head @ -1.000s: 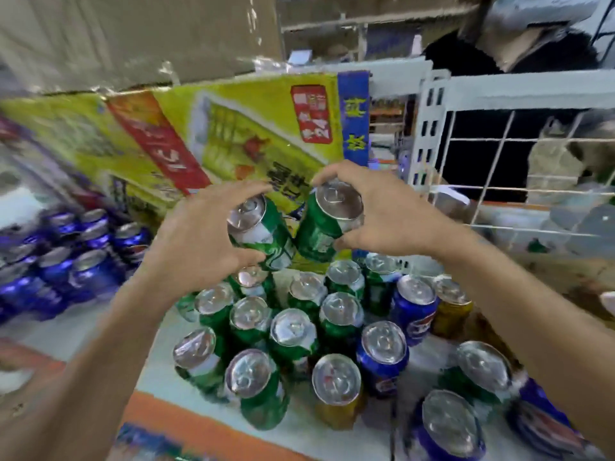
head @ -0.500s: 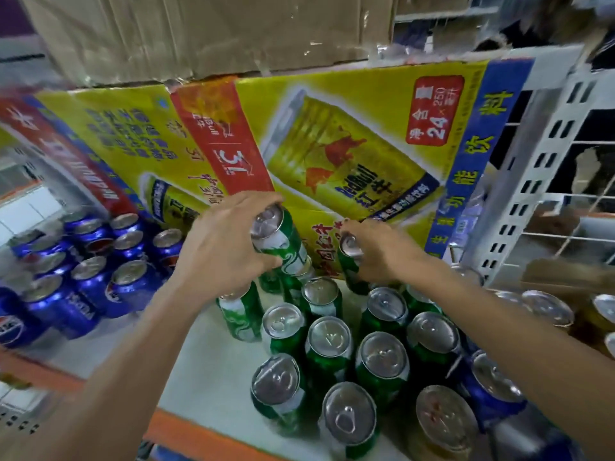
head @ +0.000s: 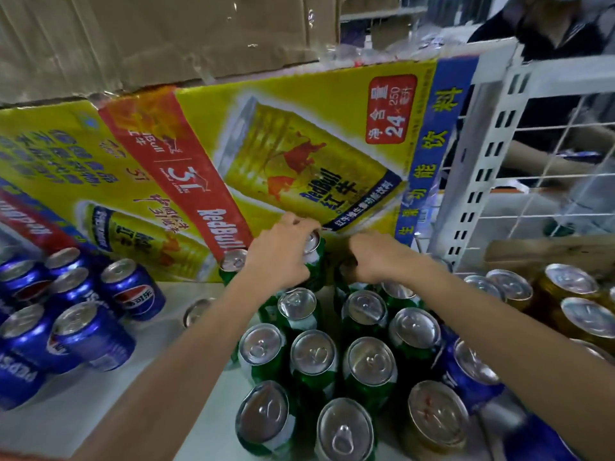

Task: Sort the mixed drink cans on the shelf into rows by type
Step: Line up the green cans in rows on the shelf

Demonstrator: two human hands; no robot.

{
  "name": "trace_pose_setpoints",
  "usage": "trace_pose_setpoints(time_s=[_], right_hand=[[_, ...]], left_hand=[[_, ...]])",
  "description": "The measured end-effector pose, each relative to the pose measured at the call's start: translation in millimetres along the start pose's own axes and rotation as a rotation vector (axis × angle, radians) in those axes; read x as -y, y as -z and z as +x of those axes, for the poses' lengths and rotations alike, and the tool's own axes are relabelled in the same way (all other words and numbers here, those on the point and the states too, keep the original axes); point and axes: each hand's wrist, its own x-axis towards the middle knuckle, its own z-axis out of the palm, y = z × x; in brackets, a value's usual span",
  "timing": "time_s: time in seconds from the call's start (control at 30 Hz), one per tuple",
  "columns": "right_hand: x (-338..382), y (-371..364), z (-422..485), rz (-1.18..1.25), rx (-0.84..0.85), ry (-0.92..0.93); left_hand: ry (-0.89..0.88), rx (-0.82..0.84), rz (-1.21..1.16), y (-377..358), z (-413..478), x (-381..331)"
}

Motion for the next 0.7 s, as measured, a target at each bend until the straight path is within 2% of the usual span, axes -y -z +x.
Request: trace_pose_setpoints(time_s=[0.23, 0.37, 0.43, 0.5, 0.57, 0.7], right_hand=[[-10.2, 2.4, -20.1, 0.144, -0.027, 0.052], [-21.1, 8.6, -38.7, 0.193, -0.110, 0.093], [-27.8, 11.1, -48.5, 0.205, -0.158, 0.100], [-36.7, 13.5, -60.0, 0.218, -0.207, 0.102], [-51.2, 16.7, -75.5, 0.226, -0.259, 0.093], [-98.7, 25.5, -121.0, 0.167, -0.334, 0.029]], left_hand=[[0.022, 0.102, 0.082, -27.0, 10.7, -5.8], [0.044, 0.184, 0.105, -16.7, 13.0, -16.5], [0.046, 0.153, 0.128, -3.8, 12.5, -29.0], [0.002, 0.072, 0.117, 13.8, 7.2, -53.5], [-0.100, -0.012, 0.011, 28.5, 0.1, -89.9], [-0.317, -0.042, -0.102, 28.9, 0.4, -164.0]])
